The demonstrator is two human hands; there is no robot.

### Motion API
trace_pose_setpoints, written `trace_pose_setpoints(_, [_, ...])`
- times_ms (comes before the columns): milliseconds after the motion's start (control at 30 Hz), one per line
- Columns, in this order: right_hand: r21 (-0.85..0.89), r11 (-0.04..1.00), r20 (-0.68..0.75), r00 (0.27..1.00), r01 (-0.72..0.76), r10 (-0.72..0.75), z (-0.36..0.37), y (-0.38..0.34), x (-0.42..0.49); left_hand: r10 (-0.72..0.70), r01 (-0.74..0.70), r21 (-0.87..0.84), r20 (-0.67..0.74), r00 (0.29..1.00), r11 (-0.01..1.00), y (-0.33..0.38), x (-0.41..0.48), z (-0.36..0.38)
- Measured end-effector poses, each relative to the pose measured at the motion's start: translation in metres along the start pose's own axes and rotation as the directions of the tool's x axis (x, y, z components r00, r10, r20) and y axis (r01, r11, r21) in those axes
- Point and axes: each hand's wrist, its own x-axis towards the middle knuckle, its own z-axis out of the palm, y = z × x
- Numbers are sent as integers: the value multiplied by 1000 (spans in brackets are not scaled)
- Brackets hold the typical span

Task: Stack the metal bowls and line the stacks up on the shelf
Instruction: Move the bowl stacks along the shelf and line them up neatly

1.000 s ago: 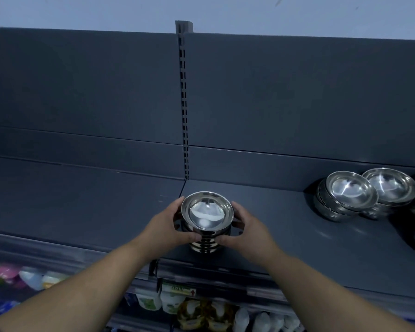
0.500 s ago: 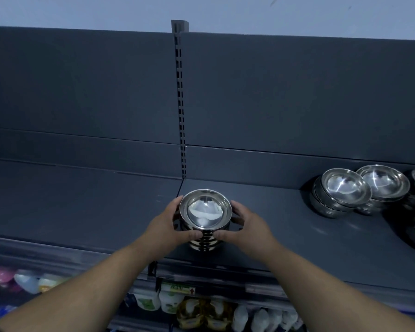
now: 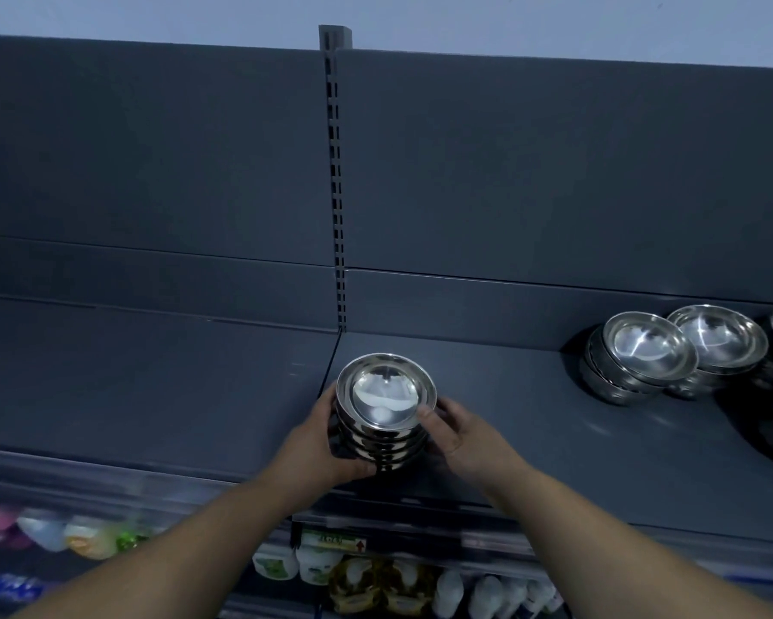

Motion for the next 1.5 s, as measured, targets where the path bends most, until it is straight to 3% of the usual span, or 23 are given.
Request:
trace_pose_setpoints(233, [14, 999, -24, 999, 46, -46, 9, 2, 8, 73, -72, 38, -9, 997, 997, 5, 8, -7])
trace_pose_setpoints(500, [-176, 977, -124, 982, 117, -140, 8, -6, 16, 135, -134, 30, -41, 990, 991, 9, 7, -14])
trace_pose_setpoints(1133, [-74, 990, -162, 978, 122, -133, 14, -10, 12, 106, -105, -8, 46, 993, 994, 11, 13, -24])
trace_pose_setpoints(1367, [-238, 971, -287, 956, -15, -56, 2, -3, 8, 123, -122, 94, -3, 992, 988, 33, 7, -35])
trace_pose_setpoints(1500, [-336, 932, -380, 925, -135, -3, -19, 4, -7, 259, -230, 252, -92, 961, 940, 63, 17, -35])
